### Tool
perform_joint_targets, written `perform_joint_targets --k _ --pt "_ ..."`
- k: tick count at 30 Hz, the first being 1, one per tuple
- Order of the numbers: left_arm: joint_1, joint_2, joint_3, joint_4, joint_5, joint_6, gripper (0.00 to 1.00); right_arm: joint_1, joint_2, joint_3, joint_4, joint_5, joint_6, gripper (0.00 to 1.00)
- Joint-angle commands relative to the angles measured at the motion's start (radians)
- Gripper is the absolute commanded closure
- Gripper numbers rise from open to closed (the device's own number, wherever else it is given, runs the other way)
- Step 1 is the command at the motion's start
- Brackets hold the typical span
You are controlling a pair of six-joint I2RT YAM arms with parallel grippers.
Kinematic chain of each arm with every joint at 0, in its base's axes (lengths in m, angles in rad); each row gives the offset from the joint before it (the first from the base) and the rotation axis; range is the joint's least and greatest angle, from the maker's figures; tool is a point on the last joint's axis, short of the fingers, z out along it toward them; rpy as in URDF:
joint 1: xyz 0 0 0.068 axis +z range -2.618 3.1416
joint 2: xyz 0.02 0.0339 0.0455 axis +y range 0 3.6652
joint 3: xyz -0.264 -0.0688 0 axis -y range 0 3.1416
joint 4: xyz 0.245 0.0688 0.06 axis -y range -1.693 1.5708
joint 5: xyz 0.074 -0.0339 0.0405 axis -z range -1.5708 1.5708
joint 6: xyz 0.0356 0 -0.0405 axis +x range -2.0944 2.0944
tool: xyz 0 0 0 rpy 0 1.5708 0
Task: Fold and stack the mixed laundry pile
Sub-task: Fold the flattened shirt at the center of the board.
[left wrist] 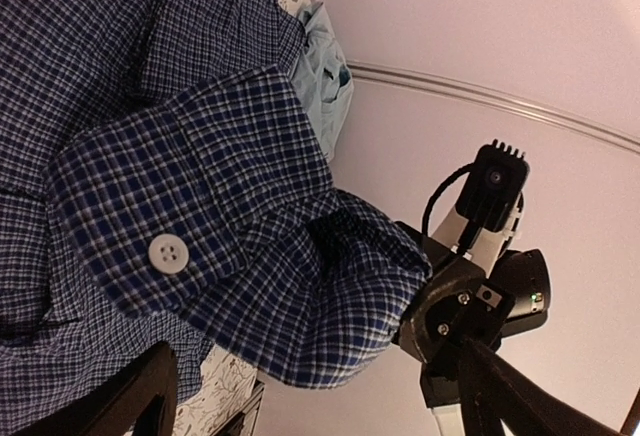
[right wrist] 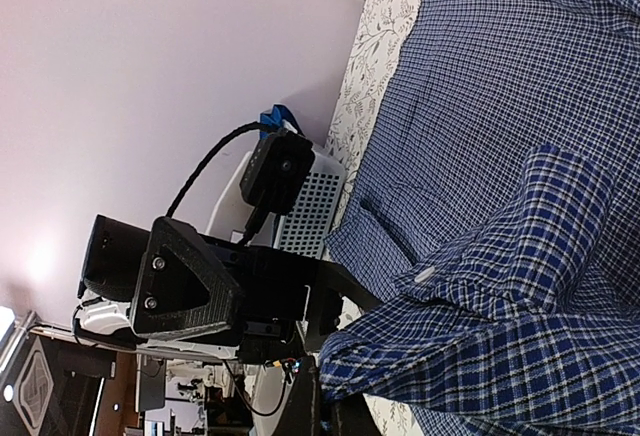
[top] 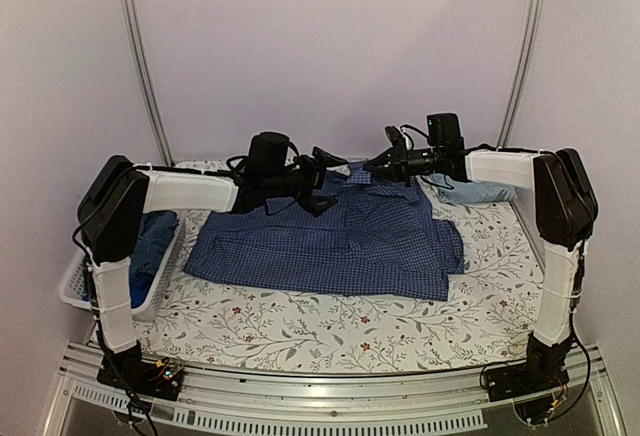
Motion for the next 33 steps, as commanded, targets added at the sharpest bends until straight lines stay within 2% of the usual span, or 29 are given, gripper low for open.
perform_joint_targets --k 1,6,8,11,14,15,18,22,25,27,31,33 --pt "0.003 0.076 0.06 0.068 0.028 -0.049 0.12 0.014 -0.058 -0.019 0.028 -0.02 -0.003 1.0" --pt "0.006 0.094 0.07 0.09 0.025 -0.021 0.26 0.013 -0.069 -0.024 0.01 -0.049 -0.011 1.0" --pt "0.013 0.088 0.069 0.086 0.018 0.001 0.36 0.016 -0.073 -0.035 -0.009 -0.065 -0.025 1.0" --pt "0.03 0.092 0.078 0.084 0.029 0.038 0.59 0.019 -0.096 -0.079 -0.009 -0.083 -0.04 1.0" --pt "0.054 0.1 0.118 0.059 0.04 0.098 0.91 0.018 -0.12 -0.108 -0.024 -0.096 -0.054 0.98" --pt "0.062 0.112 0.154 0.034 0.052 0.125 1.0 0.013 -0.122 -0.11 -0.033 -0.098 -0.061 0.93" --pt "0.08 0.151 0.292 -0.047 0.067 0.223 1.0 -0.027 -0.128 -0.107 -0.035 -0.094 -0.063 0.63" --pt "0.107 0.238 0.459 -0.122 0.126 0.317 1.0 -0.104 -0.15 -0.095 -0.046 -0.067 -0.054 0.45" --pt "0.114 0.277 0.53 -0.15 0.213 0.333 1.0 -0.142 -0.167 -0.095 -0.098 -0.063 -0.081 0.4" --pt "0.114 0.251 0.502 -0.174 0.259 0.346 1.0 -0.167 -0.179 -0.103 -0.14 -0.06 -0.116 0.39" --pt "0.113 0.08 0.286 -0.226 0.34 0.419 1.0 -0.21 -0.212 -0.116 -0.239 -0.017 -0.196 0.37" --pt "0.114 0.007 0.195 -0.345 0.379 0.507 1.0 -0.217 -0.222 -0.122 -0.299 0.003 -0.24 0.36"
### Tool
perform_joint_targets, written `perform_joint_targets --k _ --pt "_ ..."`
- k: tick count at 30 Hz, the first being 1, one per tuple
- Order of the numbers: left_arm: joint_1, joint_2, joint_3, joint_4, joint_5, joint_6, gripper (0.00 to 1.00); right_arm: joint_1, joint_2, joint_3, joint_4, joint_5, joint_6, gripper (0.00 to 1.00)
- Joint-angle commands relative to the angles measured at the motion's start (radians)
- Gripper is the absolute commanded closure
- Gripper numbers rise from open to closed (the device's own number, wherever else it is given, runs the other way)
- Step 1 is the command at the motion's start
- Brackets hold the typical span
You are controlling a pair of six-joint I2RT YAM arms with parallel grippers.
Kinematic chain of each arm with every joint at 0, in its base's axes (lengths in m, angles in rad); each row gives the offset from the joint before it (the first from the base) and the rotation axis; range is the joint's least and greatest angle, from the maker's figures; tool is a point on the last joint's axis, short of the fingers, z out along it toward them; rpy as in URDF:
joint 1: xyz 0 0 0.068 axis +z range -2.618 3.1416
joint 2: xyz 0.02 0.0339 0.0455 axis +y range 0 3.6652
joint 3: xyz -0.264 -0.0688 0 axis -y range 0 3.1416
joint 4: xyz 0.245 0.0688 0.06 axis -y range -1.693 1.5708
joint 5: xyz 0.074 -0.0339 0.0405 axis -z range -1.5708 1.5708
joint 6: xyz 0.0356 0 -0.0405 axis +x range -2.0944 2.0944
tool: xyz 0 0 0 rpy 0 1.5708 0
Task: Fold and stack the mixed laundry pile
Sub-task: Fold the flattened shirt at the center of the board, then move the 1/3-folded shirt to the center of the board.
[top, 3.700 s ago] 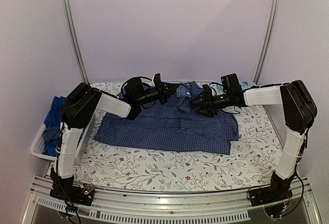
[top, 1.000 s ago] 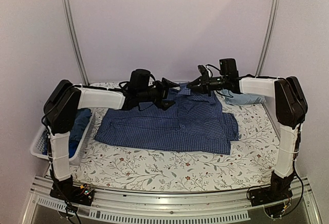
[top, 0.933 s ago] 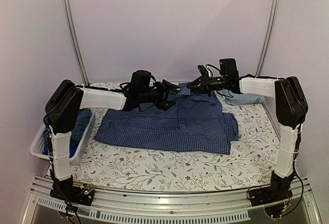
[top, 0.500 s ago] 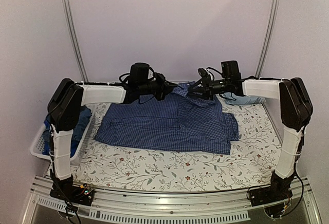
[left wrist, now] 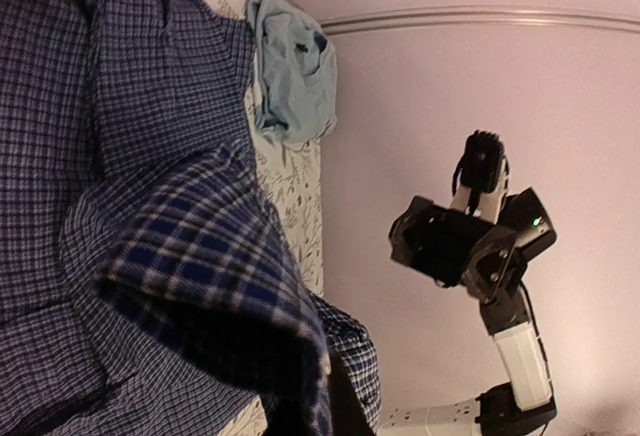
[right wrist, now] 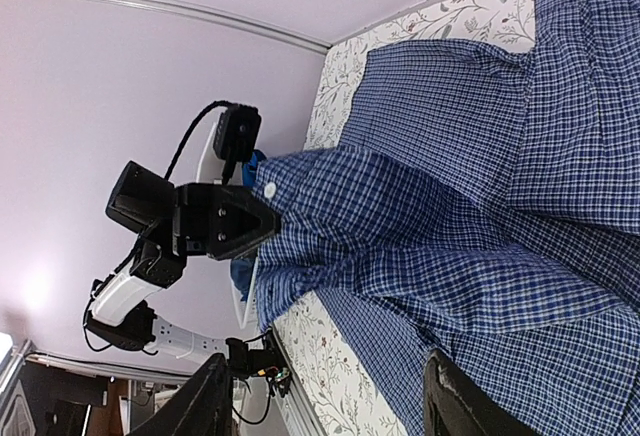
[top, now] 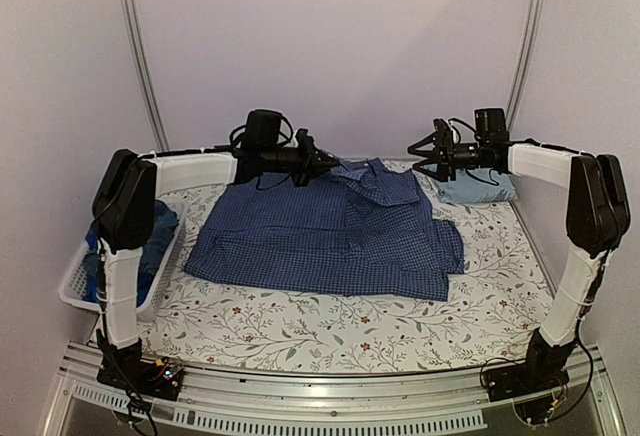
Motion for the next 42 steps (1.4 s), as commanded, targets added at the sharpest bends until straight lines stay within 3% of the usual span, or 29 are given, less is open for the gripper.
perform_joint_targets --k 1,6,10,15,18,23,27,32,34,38,42 --pt "0.001 -0.185 -0.163 -0.243 0.137 0.205 1.0 -0.012 -0.059 -0.02 -0.16 0.051 -0.124 0.36" --pt "0.022 -0.333 -0.365 -0.508 0.099 0.413 1.0 -0.011 -0.068 -0.068 -0.201 0.06 -0.173 0.36" --pt "0.099 -0.397 -0.484 -0.575 0.08 0.465 1.0 -0.006 -0.082 -0.102 -0.225 0.069 -0.185 0.36" --pt "0.182 -0.413 -0.507 -0.647 0.036 0.531 1.0 0.03 -0.085 -0.114 -0.321 0.126 -0.244 0.36" --pt "0.21 -0.406 -0.507 -0.652 0.009 0.589 0.85 0.068 -0.081 -0.123 -0.362 0.176 -0.276 0.36" --pt "0.243 -0.363 -0.511 -0.703 -0.11 0.666 0.81 0.123 -0.06 -0.132 -0.386 0.217 -0.291 0.37" --pt "0.244 -0.37 -0.502 -0.74 -0.238 0.73 0.64 0.154 -0.052 -0.128 -0.392 0.234 -0.288 0.39" --pt "0.18 -0.43 -0.496 -0.664 -0.234 0.799 0.33 0.198 -0.017 -0.091 -0.406 0.273 -0.285 0.43" --pt "0.132 -0.402 -0.471 -0.668 -0.252 0.832 0.26 0.227 0.012 -0.066 -0.41 0.289 -0.279 0.44" --pt "0.12 -0.325 -0.436 -0.706 -0.342 0.804 0.18 0.269 0.101 -0.048 -0.414 0.345 -0.252 0.45" --pt "0.136 -0.254 -0.423 -0.739 -0.459 0.811 0.18 0.269 0.168 -0.062 -0.435 0.444 -0.258 0.46"
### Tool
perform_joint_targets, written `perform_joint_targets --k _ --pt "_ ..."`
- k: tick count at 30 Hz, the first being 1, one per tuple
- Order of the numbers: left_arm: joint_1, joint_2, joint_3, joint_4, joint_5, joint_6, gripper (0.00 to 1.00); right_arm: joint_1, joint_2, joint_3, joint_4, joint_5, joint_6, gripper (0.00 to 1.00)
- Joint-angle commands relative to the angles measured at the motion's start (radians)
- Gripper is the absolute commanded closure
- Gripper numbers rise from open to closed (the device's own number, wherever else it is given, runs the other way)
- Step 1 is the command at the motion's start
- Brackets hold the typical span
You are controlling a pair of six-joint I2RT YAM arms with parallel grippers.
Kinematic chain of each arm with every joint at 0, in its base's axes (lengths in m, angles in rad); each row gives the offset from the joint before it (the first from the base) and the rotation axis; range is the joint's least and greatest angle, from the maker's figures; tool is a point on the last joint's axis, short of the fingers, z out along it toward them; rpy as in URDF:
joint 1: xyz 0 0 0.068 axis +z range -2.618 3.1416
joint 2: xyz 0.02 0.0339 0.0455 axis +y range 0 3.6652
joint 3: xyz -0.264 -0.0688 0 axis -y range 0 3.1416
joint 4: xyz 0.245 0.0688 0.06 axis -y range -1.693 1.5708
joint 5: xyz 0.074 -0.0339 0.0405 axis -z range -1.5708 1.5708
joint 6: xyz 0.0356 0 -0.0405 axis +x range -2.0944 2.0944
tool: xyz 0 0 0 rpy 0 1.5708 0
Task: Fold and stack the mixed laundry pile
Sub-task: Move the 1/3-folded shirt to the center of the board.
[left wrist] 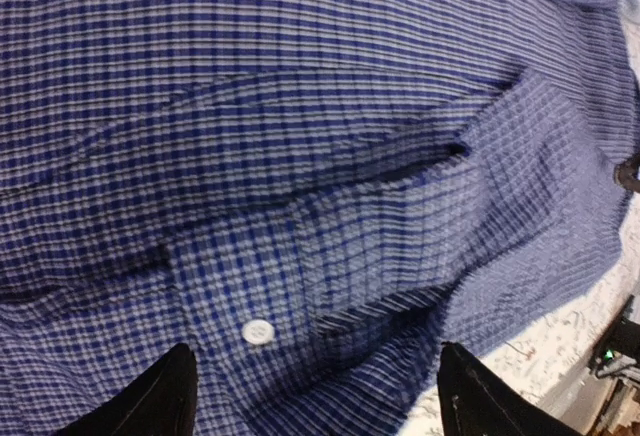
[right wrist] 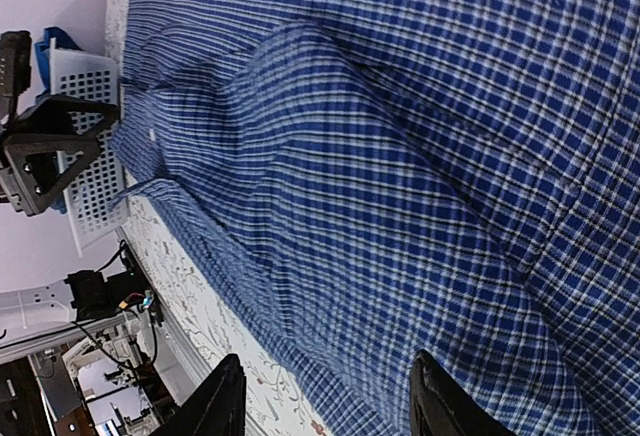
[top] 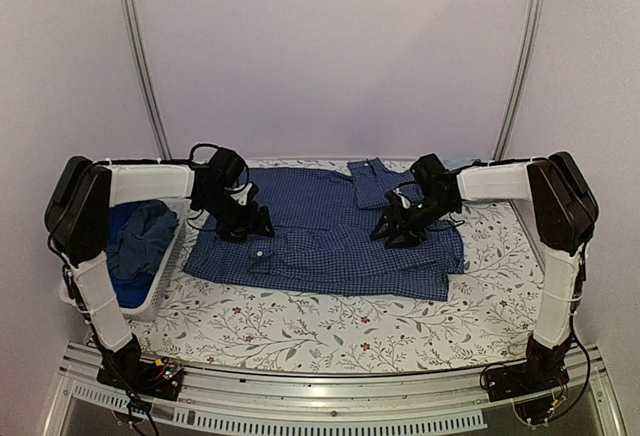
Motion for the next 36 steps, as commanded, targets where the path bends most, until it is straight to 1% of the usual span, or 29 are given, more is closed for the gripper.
perform_joint_targets --k 1,3,6,7,10,17,20,23,25,26,29,30,33,36 --pt "0.021 0.086 0.005 -0.037 -0.161 0.027 0.19 0.003 0.086 -0.001 -0.053 0.144 -0.013 0.46" --pt "0.017 0.108 -0.016 -0.035 -0.162 0.038 0.21 0.004 0.12 0.003 -0.095 0.188 -0.047 0.46" --pt "-0.017 0.118 -0.079 -0.044 -0.172 0.048 0.27 0.003 0.138 -0.025 -0.146 0.261 -0.093 0.46" --pt "-0.037 0.11 -0.106 -0.051 -0.156 0.045 0.31 0.003 0.119 -0.044 -0.157 0.285 -0.098 0.46" --pt "-0.119 0.065 -0.2 -0.073 -0.091 -0.003 0.36 0.003 0.049 -0.142 -0.164 0.311 -0.096 0.47" --pt "-0.3 -0.121 -0.44 -0.05 0.045 -0.211 0.42 0.005 -0.163 -0.454 -0.154 0.227 -0.024 0.47" --pt "-0.398 -0.2 -0.504 -0.049 0.09 -0.309 0.42 0.015 -0.258 -0.565 -0.159 0.174 0.007 0.47" --pt "-0.455 -0.275 -0.55 -0.049 0.099 -0.384 0.4 0.046 -0.332 -0.62 -0.158 0.098 0.02 0.47" --pt "-0.435 -0.321 -0.556 -0.063 0.063 -0.374 0.34 0.053 -0.379 -0.591 -0.156 0.043 0.018 0.46" --pt "-0.414 -0.344 -0.545 -0.074 0.038 -0.35 0.32 0.051 -0.402 -0.553 -0.162 0.04 0.015 0.46" --pt "-0.314 -0.412 -0.465 -0.077 -0.012 -0.258 0.22 0.021 -0.45 -0.377 -0.215 0.086 -0.035 0.45" --pt "-0.276 -0.423 -0.425 -0.076 -0.026 -0.226 0.17 -0.003 -0.444 -0.314 -0.236 0.111 -0.058 0.45" --pt "-0.153 -0.397 -0.295 -0.066 -0.037 -0.125 0.02 -0.077 -0.362 -0.149 -0.266 0.167 -0.11 0.45" --pt "-0.062 -0.304 -0.179 -0.054 -0.052 -0.038 0.0 -0.119 -0.226 0.033 -0.287 0.219 -0.172 0.46"
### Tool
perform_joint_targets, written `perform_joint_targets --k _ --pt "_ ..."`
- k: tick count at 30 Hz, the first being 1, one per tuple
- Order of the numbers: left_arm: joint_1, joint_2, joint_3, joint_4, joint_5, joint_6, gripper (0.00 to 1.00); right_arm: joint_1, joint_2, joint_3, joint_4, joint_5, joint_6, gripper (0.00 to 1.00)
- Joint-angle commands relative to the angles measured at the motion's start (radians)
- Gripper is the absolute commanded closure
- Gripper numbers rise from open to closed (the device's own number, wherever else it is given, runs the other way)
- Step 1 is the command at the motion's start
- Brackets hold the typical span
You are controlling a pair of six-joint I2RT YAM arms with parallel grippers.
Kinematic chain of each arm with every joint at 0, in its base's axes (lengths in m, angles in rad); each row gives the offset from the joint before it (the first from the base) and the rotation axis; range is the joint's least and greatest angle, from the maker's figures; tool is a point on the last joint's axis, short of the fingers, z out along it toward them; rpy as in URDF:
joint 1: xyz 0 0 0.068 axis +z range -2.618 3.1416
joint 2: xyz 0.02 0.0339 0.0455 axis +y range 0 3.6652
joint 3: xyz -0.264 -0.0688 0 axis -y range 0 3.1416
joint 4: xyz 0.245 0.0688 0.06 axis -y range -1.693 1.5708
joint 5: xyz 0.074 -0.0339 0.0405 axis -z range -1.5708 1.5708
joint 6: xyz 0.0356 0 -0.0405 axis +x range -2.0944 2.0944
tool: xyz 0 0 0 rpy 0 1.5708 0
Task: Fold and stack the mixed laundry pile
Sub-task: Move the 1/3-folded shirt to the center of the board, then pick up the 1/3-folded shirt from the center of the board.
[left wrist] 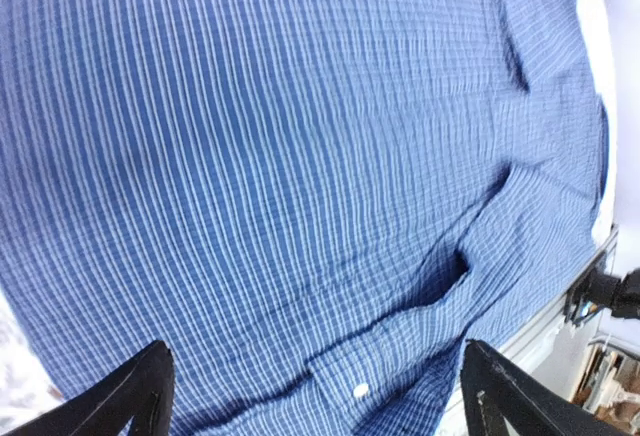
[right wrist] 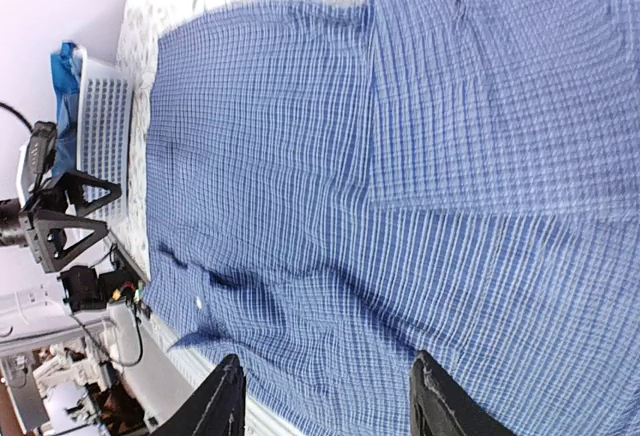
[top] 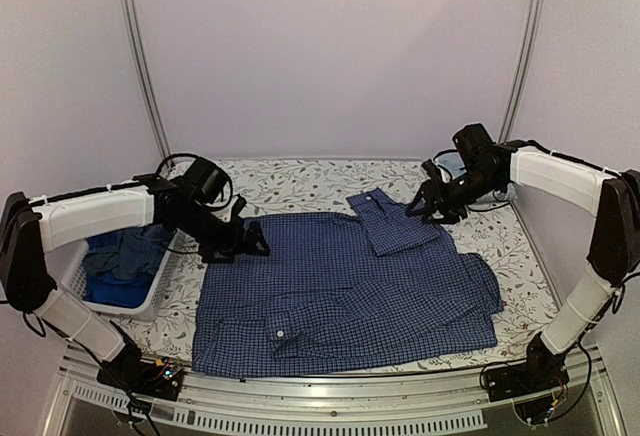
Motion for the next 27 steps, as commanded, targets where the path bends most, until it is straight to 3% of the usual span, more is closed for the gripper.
perform_joint_targets --k 1,6,11,16,22,27 --pt "0.119 0.107 0.164 0.013 -0.06 0.159 0.0 -0.062 0.194 0.239 -0.056 0.108 -0.112 0.46" --pt "0.222 0.235 0.325 0.016 -0.074 0.2 0.0 -0.066 0.476 0.601 -0.102 0.167 -0.161 0.46" --pt "0.261 0.341 0.445 0.008 -0.094 0.225 0.0 -0.067 0.676 0.807 -0.159 0.217 -0.218 0.46" --pt "0.262 0.424 0.522 0.0 -0.099 0.226 0.0 -0.067 0.781 0.831 -0.149 0.314 -0.242 0.45" --pt "0.262 0.449 0.506 0.03 -0.063 0.196 0.0 -0.063 0.826 0.828 -0.142 0.395 -0.255 0.43" --pt "0.263 0.462 0.502 0.029 -0.076 0.209 0.0 -0.056 0.846 0.822 -0.149 0.36 -0.259 0.61"
